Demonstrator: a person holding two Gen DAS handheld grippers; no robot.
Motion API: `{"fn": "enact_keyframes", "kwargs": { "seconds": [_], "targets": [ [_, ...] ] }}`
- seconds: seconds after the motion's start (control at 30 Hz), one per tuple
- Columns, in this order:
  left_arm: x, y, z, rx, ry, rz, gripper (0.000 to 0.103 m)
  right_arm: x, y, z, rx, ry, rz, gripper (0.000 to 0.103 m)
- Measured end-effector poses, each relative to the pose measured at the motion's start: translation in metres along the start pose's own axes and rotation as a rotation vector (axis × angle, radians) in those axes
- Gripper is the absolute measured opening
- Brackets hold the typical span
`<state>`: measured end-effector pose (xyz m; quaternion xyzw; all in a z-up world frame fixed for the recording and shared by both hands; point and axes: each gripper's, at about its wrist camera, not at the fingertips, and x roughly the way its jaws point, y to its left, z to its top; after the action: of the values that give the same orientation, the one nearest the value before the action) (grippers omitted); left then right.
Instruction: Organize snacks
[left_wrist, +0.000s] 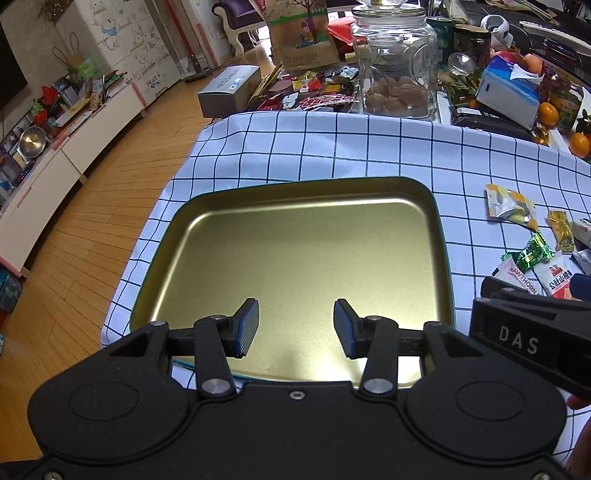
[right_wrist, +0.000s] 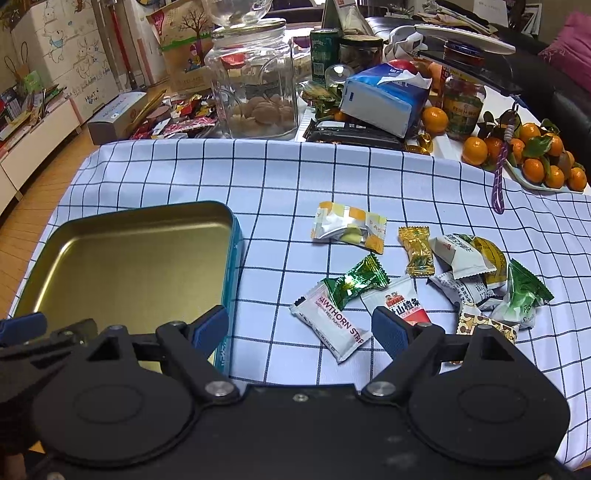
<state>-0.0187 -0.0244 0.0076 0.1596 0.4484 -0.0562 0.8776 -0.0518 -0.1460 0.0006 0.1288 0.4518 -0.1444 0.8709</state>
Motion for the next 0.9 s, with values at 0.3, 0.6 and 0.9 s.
{"fn": "enact_keyframes", "kwargs": {
  "seconds": [0.3,0.6,0.9],
  "targets": [
    [0.0032,0.0052,0.0009,-0.045,0.023,-0.011,0.052,0.0011,0.0011,-0.0009,-0.022,0.024,-0.002,0.089],
    [0.0066,0.0091,0.0011,-0.073,0.051,-0.032,0.052,0.0033,0.0011,-0.001,-0.025,0.033,-0.002,0.089],
    [0.007,0.0068,0.0018,-0.066,0.054,-0.034,0.052,0.0043,0.0009,-0.002,-0.025,0.038,0.0,0.089]
  ]
}}
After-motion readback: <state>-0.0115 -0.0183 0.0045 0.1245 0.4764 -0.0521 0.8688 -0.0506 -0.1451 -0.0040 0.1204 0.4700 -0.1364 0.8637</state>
